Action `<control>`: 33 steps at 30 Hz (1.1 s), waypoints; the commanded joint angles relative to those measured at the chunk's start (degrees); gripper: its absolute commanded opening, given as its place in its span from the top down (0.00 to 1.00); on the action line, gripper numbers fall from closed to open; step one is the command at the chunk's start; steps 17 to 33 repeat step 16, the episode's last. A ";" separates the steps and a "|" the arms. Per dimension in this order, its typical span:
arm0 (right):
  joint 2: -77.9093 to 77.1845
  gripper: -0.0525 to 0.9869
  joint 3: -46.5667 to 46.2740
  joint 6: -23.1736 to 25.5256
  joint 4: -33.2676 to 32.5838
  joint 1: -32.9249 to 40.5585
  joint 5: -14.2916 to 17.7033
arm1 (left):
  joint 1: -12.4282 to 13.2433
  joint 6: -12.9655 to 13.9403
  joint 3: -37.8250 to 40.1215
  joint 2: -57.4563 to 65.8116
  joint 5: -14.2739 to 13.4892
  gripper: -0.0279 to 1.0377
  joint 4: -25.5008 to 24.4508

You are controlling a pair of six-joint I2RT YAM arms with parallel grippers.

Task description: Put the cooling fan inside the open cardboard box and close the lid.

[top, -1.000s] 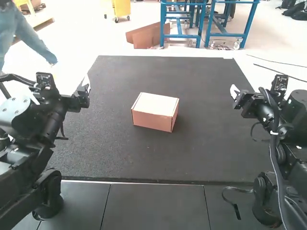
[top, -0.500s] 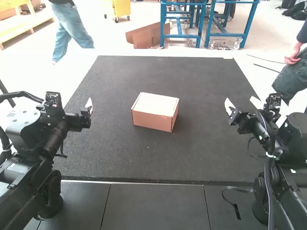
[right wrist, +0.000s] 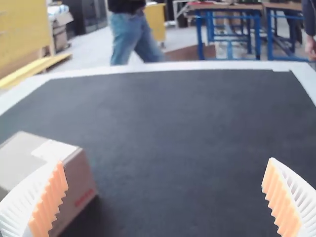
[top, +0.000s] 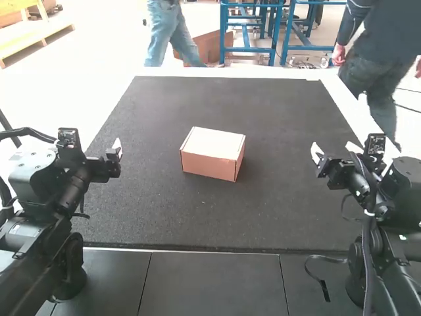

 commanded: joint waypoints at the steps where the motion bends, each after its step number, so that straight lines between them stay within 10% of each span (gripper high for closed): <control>1: -0.34 0.07 -0.16 3.25 0.36 -1.78 -1.90 | 0.44 -0.46 -0.32 -0.78 2.95 0.06 0.19; 7: -0.34 0.07 -0.08 0.61 -1.66 -2.30 -4.36 | 0.44 -0.46 -0.32 -0.78 2.95 0.06 0.01; 15: -0.34 0.07 -0.16 -25.49 -10.89 -2.22 -5.33 | 0.62 -0.55 -0.32 -0.78 2.95 0.06 0.01; 33: -0.34 0.07 -0.16 -26.02 -10.97 -2.13 -5.50 | 0.71 -0.55 -0.32 -0.78 2.95 0.06 0.10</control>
